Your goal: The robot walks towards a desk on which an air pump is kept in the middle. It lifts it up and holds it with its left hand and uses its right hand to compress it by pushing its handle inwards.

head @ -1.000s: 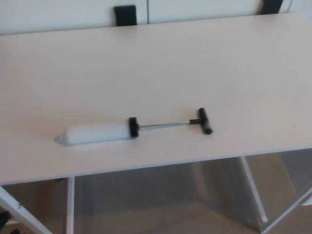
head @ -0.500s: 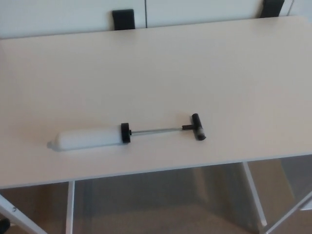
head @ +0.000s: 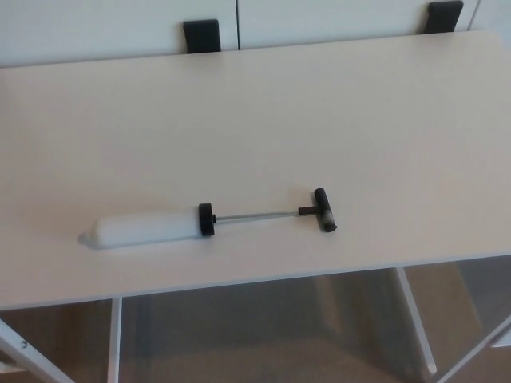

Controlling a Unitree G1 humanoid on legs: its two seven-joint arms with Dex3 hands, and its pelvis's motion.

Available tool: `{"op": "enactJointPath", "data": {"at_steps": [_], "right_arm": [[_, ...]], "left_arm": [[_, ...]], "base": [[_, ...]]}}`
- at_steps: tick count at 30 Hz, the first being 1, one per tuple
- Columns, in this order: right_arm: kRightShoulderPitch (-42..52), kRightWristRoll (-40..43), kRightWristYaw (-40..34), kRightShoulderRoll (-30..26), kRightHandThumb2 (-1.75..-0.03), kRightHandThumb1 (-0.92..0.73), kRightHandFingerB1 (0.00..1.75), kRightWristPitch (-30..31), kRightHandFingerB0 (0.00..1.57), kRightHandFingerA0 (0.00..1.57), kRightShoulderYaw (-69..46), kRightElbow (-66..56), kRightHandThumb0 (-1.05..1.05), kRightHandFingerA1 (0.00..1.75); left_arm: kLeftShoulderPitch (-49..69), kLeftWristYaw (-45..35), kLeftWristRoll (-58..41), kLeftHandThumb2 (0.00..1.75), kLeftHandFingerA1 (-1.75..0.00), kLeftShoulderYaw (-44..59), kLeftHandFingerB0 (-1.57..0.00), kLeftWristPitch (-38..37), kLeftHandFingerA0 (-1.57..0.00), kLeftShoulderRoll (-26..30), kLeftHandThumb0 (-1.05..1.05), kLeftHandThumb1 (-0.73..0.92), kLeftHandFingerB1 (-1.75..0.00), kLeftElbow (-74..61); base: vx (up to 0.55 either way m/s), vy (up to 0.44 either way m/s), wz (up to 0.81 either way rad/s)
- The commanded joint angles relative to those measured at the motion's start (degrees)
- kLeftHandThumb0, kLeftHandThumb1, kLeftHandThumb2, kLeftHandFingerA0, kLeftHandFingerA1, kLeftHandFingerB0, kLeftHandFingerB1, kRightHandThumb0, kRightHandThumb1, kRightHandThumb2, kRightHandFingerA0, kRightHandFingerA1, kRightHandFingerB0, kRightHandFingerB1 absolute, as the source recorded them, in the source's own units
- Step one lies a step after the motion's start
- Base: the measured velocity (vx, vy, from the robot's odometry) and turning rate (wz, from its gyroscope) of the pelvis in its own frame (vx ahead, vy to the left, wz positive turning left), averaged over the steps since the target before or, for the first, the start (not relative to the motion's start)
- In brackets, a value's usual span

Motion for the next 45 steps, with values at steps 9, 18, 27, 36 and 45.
{"op": "enactJointPath", "data": {"at_steps": [9,18,27,36,45], "right_arm": [[0.17,0.36,0.17,-1.27,-0.6,-0.71,0.43,-0.66,0.56,0.75,-0.05,-1.59,-0.27,0.5],[-0.86,0.06,-0.85,-0.96,-0.6,-0.71,0.43,-0.3,0.58,0.75,0.2,-1.62,-0.28,0.49],[-2.2,0.72,0.39,-1.48,-0.6,-0.7,0.43,-0.36,0.61,0.76,-0.26,-0.71,-0.3,0.49],[-2.48,-0.01,-0.31,-1.43,-0.59,-0.68,0.45,-0.13,0.61,0.75,0.46,-1.62,-0.29,0.49],[-3.4,-0.3,-0.45,-1.74,-0.59,-0.68,0.45,-0.17,0.62,0.76,0.74,-1.0,-0.29,0.5]], "left_arm": [[7.11,5.91,-16.19,0.68,-0.19,32.96,-0.07,-7.77,-0.04,3.19,-0.11,0.51,-0.25,-22.03],[-5.32,7.69,-10.25,0.6,-0.26,32.04,-0.08,-6.44,-0.07,17.85,-0.3,0.49,-0.26,-54.87],[-27.04,3.58,11.93,0.88,-0.52,-0.7,0.0,1.11,-0.03,30.52,-0.18,0.4,-0.47,-50.54],[-43.56,-2.25,34.21,0.86,-0.5,-31.0,0.0,2.25,-0.01,28.49,-0.24,0.33,-0.47,-32.21],[-48.3,-1.82,43.69,0.56,-0.23,-44.86,-0.14,3.41,-0.08,23.4,-0.36,0.44,-0.27,-23.41]], "base": [[0.0,0.0,0.0],[0.0,0.0,0.0],[0.0,0.0,0.0],[0.0,0.0,0.0],[0.0,0.0,0.0]]}}
